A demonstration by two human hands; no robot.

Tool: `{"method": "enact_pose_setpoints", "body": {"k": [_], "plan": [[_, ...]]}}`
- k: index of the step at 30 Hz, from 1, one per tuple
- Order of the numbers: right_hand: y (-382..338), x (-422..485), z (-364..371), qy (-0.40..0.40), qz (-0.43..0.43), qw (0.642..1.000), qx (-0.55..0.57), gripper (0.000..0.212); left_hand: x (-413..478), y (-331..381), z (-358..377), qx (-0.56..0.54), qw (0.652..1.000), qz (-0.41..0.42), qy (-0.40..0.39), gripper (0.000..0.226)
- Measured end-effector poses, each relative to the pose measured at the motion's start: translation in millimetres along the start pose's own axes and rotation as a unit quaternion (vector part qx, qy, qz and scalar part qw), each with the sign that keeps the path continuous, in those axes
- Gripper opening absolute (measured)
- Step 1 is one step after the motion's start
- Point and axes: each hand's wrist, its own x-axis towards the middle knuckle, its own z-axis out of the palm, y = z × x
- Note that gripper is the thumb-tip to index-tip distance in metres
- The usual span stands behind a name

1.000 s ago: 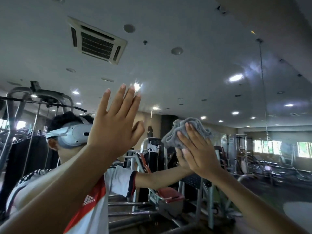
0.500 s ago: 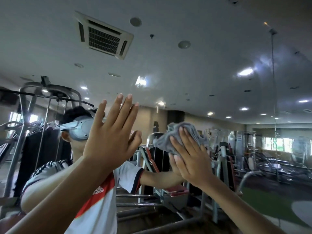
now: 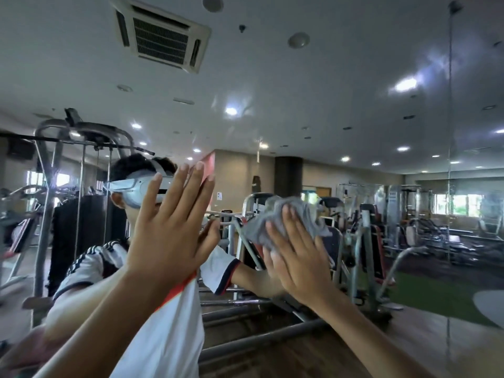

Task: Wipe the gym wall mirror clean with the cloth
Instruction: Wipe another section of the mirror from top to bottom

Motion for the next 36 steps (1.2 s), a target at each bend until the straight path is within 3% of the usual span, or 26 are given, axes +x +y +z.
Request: {"method": "enact_pose_setpoints", "body": {"k": [2, 3, 5, 8, 10, 13, 16, 18, 20, 22, 24, 26, 28, 31, 33, 34, 36], "plan": [[13.2, -31.4, -6.3, -0.024, -0.04, 0.999, -0.007, 0.051, -1.1, 2.5, -0.1, 0.0, 1.0, -0.005, -0.006, 0.068], [24.0, -35.3, -7.8, -0.019, -0.01, 1.0, -0.005, 0.05, -3.5, 4.8, 0.2, 0.003, 1.0, -0.006, -0.009, 0.068], [42.4, -18.8, -7.5, -0.002, 0.124, 0.992, 0.017, 0.051, -7.2, 9.5, 2.3, 0.014, 1.0, -0.015, -0.009, 0.067], [41.5, 31.7, -7.3, 0.016, 0.358, 0.931, 0.076, 0.061, -8.4, 12.6, 4.9, 0.011, 1.0, -0.018, 0.008, 0.065], [22.0, 50.7, -2.6, 0.058, 0.411, 0.908, 0.062, 0.062, -16.6, 14.7, 5.9, -0.004, 1.0, -0.013, 0.016, 0.065], [-19.1, 36.9, 0.5, 0.075, 0.353, 0.931, 0.042, 0.056, -45.4, 22.9, 7.4, -0.011, 1.0, 0.003, 0.018, 0.066], [-53.6, -34.4, 2.6, 0.018, 0.165, 0.986, 0.029, 0.051, -66.6, 24.1, 7.6, -0.022, 1.0, -0.002, 0.017, 0.067], [-49.3, -79.3, 0.0, -0.016, 0.111, 0.993, 0.044, 0.051, -73.2, 23.6, 7.6, -0.021, 1.0, -0.009, 0.013, 0.067], [-29.1, -89.5, -0.3, 0.009, 0.227, 0.972, 0.068, 0.052, -75.0, 25.6, 7.1, -0.02, 1.0, -0.01, 0.008, 0.067], [-11.6, -65.4, 1.9, 0.034, 0.384, 0.92, 0.071, 0.058, -74.5, 27.7, 7.0, -0.017, 1.0, -0.017, 0.006, 0.067], [-8.4, -34.4, 2.7, 0.046, 0.455, 0.887, 0.062, 0.062, -78.3, 32.7, 7.6, -0.024, 0.999, -0.031, 0.005, 0.066], [-22.4, -17.6, 4.2, 0.057, 0.444, 0.892, 0.054, 0.06, -88.1, 40.5, 8.3, -0.033, 0.999, -0.039, 0.006, 0.066], [-50.2, -22.4, 4.9, 0.058, 0.384, 0.921, 0.038, 0.056, -98.7, 46.0, 8.8, -0.041, 0.998, -0.044, 0.008, 0.066], [-75.8, -80.1, 5.6, 0.013, 0.159, 0.987, 0.019, 0.05, -109.5, 48.2, 8.6, -0.059, 0.997, -0.049, 0.018, 0.065], [-61.8, -118.4, 1.0, -0.032, 0.067, 0.997, 0.024, 0.051, -118.7, 48.3, 8.9, -0.061, 0.997, -0.05, 0.02, 0.066], [-49.3, -125.8, -1.3, -0.034, 0.099, 0.994, 0.035, 0.051, -125.1, 50.0, 9.3, -0.061, 0.997, -0.052, 0.022, 0.065], [-26.4, -112.3, -1.5, 0.009, 0.282, 0.958, 0.051, 0.053, -138.1, 55.0, 10.8, -0.051, 0.997, -0.052, 0.026, 0.065]]}}
